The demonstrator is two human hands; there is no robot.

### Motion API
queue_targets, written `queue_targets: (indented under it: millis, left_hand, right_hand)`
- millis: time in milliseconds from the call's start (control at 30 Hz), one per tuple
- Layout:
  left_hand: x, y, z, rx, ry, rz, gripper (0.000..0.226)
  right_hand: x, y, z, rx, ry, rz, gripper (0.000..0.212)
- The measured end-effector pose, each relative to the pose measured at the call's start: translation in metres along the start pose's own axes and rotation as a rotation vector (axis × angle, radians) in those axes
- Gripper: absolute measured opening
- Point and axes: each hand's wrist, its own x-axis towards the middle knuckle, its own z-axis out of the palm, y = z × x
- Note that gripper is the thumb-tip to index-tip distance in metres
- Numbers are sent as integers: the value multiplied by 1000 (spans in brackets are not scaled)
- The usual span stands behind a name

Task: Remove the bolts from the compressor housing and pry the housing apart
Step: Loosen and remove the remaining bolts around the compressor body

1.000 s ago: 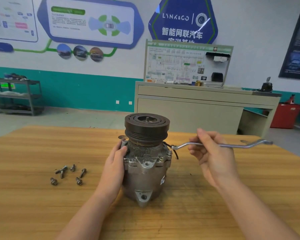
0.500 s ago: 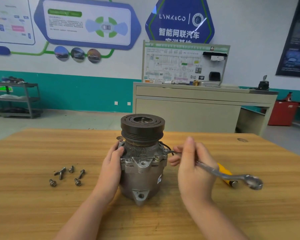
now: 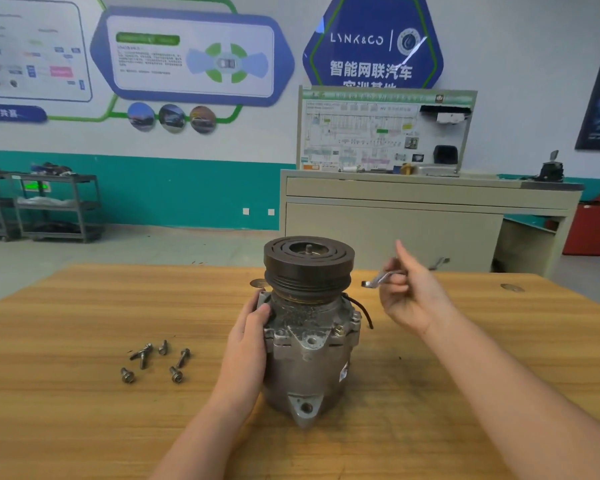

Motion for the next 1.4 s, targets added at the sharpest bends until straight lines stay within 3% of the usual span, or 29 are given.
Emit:
queue_targets:
  millis: [67, 133, 333, 433, 533, 667, 733, 800, 933, 1000, 1133, 1233, 1300, 1400]
  left_hand:
    - [1, -1, 1, -2, 2, -2, 52]
    - [2, -2, 1, -19, 10, -6, 44]
    - [0, 1, 1, -2, 8, -10, 65]
    - [-1, 1, 1, -10, 20, -13, 53]
    - [-1, 0, 2, -26, 33, -18, 44]
    - [-3, 2, 4, -31, 21, -4, 63]
    - [-3, 2, 4, -31, 13, -1, 66]
    - [-2, 2, 4, -32, 19, -10, 66]
    - [-3, 3, 4, -42, 37, -28, 64]
    - [-3, 3, 4, -41, 44, -35, 61]
    - [-3, 3, 5, -42, 54, -28, 39]
    - [-1, 1, 4, -60, 54, -13, 37]
    - [0, -2, 4, -63, 56, -12, 32]
    - [0, -3, 5, -62, 44, -12, 29]
  right_hand:
    - [-15, 0, -4, 43, 171, -212, 35]
    - [-32, 6, -7, -62, 273, -393, 36]
    - [-60, 35, -2, -192, 266, -598, 37]
    - [-68, 43, -3, -281, 269, -712, 39]
    - [-77, 51, -2, -561, 226, -935, 40]
    - [-84, 57, 8, -1129, 32, -1460, 39]
    - [-84, 63, 8, -1217, 46, -1612, 39]
    - [-85, 69, 6, -1080, 142, -1538, 42]
    - [-77, 68, 1, -354, 224, -941, 46]
    - [-56, 51, -2, -170, 195, -747, 47]
    - [-8, 21, -2, -144, 36, -268, 37]
    - [14, 19, 5, -221, -110, 90, 32]
    - [23, 19, 6, -245, -169, 198, 42]
    - [18, 13, 4, -96, -124, 124, 38]
